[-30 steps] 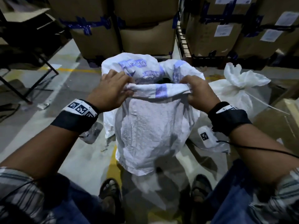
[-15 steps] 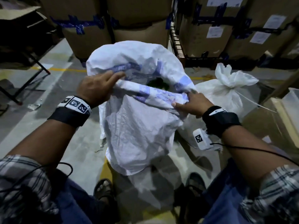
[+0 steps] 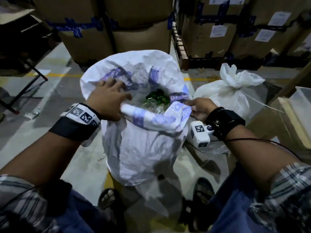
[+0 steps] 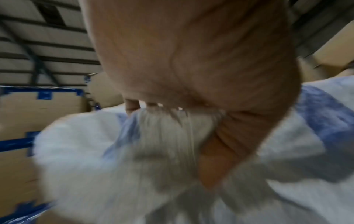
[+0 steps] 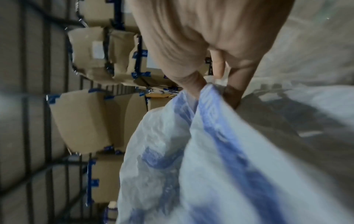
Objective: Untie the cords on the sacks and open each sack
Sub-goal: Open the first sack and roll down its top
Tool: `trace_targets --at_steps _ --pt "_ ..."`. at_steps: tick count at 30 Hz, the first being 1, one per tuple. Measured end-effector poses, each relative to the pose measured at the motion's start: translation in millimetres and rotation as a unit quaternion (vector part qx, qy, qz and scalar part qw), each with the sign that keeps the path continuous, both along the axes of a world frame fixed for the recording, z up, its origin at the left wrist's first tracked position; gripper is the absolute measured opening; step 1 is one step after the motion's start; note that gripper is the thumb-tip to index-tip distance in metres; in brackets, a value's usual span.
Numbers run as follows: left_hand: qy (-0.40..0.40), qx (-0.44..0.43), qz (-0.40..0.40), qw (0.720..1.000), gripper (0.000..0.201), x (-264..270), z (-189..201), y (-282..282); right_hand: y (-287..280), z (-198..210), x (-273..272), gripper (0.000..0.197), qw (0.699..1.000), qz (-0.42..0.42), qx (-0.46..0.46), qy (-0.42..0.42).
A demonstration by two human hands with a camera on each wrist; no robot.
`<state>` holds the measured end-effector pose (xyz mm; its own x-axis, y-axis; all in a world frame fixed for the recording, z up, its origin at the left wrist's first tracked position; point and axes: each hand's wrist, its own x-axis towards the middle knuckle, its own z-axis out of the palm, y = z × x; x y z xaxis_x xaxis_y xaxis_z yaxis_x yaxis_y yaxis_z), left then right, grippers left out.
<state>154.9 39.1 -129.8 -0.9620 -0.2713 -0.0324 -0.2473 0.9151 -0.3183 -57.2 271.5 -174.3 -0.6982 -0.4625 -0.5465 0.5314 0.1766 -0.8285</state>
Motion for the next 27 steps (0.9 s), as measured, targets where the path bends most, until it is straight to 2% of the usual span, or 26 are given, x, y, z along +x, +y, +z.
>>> trace_targets --at_steps 3,5,6,8,10,13,15,17,18,20,21,22,24,25,26,27 --pt "-0.073 0.13 -0.097 0.984 0.082 -6.2 -6.2 41.6 3.7 10.7 0.3 0.025 0.999 0.009 -0.003 -0.046" --pt "-0.107 0.227 -0.116 0.961 0.086 -12.9 -15.1 67.4 4.3 15.4 1.0 0.025 0.999 0.012 0.0 -0.042" --pt "-0.114 0.234 -0.122 0.958 0.087 -15.2 -20.0 78.5 5.2 19.0 2.6 0.027 0.999 0.014 0.0 -0.033" --pt "-0.086 0.172 -0.14 0.971 0.08 -19.2 -30.9 96.1 9.1 24.6 3.0 0.03 1.0 0.023 0.005 -0.01" --pt "-0.014 0.103 -0.156 0.982 0.056 -24.0 -38.6 102.0 18.1 27.3 -4.7 0.034 0.999 0.033 0.006 0.001" --pt "0.074 0.08 -0.167 0.98 0.045 -22.2 -30.4 88.1 32.6 35.2 -23.6 0.051 0.998 0.028 0.037 0.048" --pt "0.136 0.078 -0.162 0.974 0.049 -15.9 -17.4 68.1 34.9 40.6 -27.2 0.042 0.994 0.034 0.066 0.083" --pt "0.169 0.035 -0.154 0.973 0.063 -14.0 -11.8 54.8 36.7 36.7 -26.5 0.049 0.986 0.076 0.084 0.12" --pt "0.176 0.012 -0.155 0.972 0.069 -13.5 -11.8 52.8 34.7 30.6 -24.3 0.053 0.988 0.084 0.074 0.102" --pt "0.179 -0.013 -0.16 0.971 0.074 -13.5 -13.9 52.2 25.1 24.7 -13.3 0.033 0.992 0.021 0.096 0.078" --pt "0.171 -0.013 -0.159 0.972 0.074 -13.4 -16.4 51.3 22.3 19.9 -12.9 0.026 0.981 0.003 0.141 0.133" --pt "0.165 -0.009 -0.159 0.973 0.074 -12.5 -19.7 49.2 21.3 19.7 -12.8 0.029 0.945 -0.001 0.213 0.25" --pt "0.16 -0.002 -0.16 0.974 0.075 -11.2 -24.8 43.6 22.3 24.7 -10.9 0.029 0.826 0.025 0.317 0.466" --pt "0.164 -0.001 -0.166 0.972 0.075 -11.5 -25.8 41.0 22.2 27.9 -6.7 0.021 0.786 0.041 0.328 0.523" --pt "0.172 -0.004 -0.175 0.969 0.076 -13.0 -26.7 39.2 22.3 30.3 -2.4 0.03 0.778 0.071 0.331 0.53" --pt "0.177 -0.008 -0.184 0.967 0.076 -15.2 -28.8 39.4 23.3 30.2 0.9 0.049 0.812 0.097 0.313 0.483"
